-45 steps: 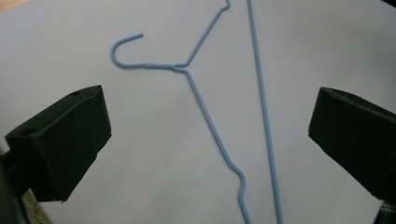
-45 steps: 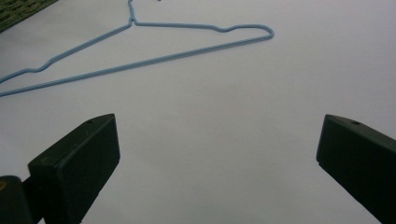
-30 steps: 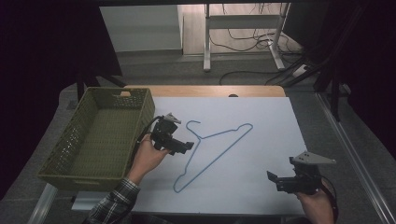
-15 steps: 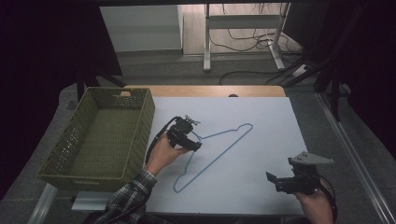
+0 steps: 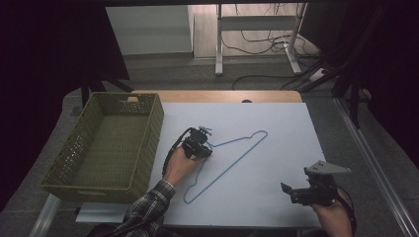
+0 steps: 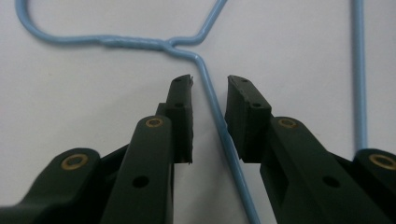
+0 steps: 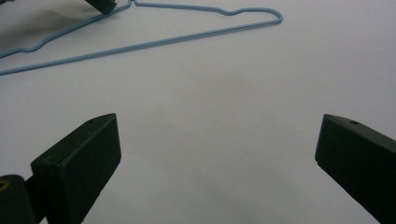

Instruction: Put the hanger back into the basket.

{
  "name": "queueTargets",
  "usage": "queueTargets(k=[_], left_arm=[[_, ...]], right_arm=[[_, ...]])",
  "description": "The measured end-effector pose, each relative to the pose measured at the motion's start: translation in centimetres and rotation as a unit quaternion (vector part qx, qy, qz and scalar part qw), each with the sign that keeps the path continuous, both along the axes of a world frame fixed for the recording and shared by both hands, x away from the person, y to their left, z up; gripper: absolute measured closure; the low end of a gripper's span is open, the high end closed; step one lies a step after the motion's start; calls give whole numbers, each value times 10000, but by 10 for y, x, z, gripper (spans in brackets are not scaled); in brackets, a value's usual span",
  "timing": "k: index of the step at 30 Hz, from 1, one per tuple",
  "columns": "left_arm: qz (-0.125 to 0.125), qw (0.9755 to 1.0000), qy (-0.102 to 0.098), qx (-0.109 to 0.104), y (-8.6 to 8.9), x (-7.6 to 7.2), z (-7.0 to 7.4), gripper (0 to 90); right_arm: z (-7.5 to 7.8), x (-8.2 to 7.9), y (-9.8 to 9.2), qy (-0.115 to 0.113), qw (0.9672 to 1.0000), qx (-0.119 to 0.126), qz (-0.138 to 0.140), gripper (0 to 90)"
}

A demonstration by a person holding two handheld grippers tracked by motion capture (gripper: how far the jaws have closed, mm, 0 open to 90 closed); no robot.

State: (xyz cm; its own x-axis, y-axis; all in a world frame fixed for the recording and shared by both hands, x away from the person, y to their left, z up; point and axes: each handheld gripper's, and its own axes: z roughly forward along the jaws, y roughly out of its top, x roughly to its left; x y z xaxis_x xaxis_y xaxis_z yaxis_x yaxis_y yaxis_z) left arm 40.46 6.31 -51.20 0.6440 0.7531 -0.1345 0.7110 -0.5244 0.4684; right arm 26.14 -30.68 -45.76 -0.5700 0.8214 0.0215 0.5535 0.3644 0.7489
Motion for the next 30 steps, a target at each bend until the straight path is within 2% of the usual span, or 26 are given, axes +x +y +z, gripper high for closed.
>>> queueTargets(k=[4, 6, 7, 9, 10, 12, 13, 16, 24, 30], left_arm=[[14, 9999, -104, 112, -3, -3, -3, 727], [14, 9999, -109, 118, -5, -5, -3, 757], [34, 9999, -106, 96, -5, -6, -3, 829], [158, 9997, -151, 98, -7, -9, -3, 838], [287, 9995, -130, 12, -6, -10, -4, 849], [341, 9993, -129, -45, -5, -10, -4, 857], [403, 9990, -147, -140, -2, -10, -3, 865], [372, 9990, -121, -222, -1, -11, -1, 870], [348, 9982, -211, -442, 2, -19, 6, 870], [277, 9975, -241, -607, 5, -23, 7, 870]], right_arm=[[0, 0, 0, 5, 10000, -6, 11, 0], [0, 0, 1, 4, 10000, -9, 11, 0], [-1, 0, 1, 15, 10000, -13, 13, 1], [-1, 0, 1, 16, 10000, -18, 18, 1], [-1, 0, 2, 21, 10000, -20, 29, 1], [-1, 0, 2, 23, 10000, -22, 32, 1], [-1, 1, 2, 23, 10000, -24, 35, 1], [-1, 1, 3, 26, 10000, -28, 37, 1], [2, 10, 11, 50, 9999, -63, 139, 5], [7, 27, 31, 213, 9993, 37, 310, 8]])
